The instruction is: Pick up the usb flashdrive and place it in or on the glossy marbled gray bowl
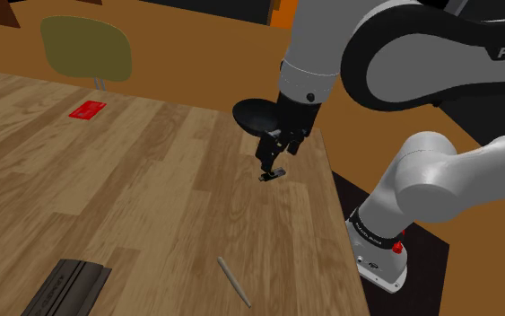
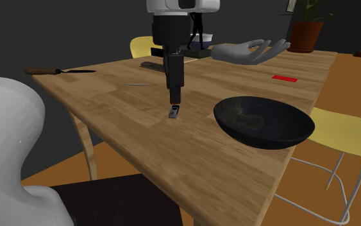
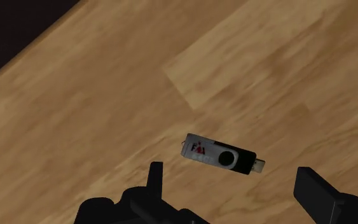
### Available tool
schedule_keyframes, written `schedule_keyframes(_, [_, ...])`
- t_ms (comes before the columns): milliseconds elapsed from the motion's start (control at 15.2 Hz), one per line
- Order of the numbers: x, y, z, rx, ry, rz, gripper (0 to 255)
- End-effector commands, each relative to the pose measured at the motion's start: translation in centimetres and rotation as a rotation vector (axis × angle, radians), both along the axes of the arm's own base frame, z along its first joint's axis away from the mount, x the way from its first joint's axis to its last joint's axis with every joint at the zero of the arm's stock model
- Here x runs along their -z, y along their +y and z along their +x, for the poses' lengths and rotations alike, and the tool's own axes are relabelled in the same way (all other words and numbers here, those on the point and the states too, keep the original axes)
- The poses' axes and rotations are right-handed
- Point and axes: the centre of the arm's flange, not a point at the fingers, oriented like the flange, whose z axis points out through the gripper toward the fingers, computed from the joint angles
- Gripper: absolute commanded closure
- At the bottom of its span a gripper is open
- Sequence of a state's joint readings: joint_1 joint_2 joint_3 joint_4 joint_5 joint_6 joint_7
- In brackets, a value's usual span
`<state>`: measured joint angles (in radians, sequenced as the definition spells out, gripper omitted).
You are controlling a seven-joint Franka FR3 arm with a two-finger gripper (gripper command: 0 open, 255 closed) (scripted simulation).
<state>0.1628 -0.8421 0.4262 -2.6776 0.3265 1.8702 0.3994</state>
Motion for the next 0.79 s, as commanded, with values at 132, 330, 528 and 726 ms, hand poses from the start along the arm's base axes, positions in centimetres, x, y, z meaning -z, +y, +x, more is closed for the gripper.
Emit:
schedule_keyframes(132, [2.4,0.5,0.1,0.002,0.002,-0.001,0])
schedule_keyframes(330, [4.3,0.5,0.1,0.002,0.002,-0.001,0])
schedule_keyframes(528, [4.3,0.5,0.1,0.002,0.002,-0.001,0])
schedule_keyframes(726, [4.3,0.5,0.1,0.002,0.002,-0.001,0])
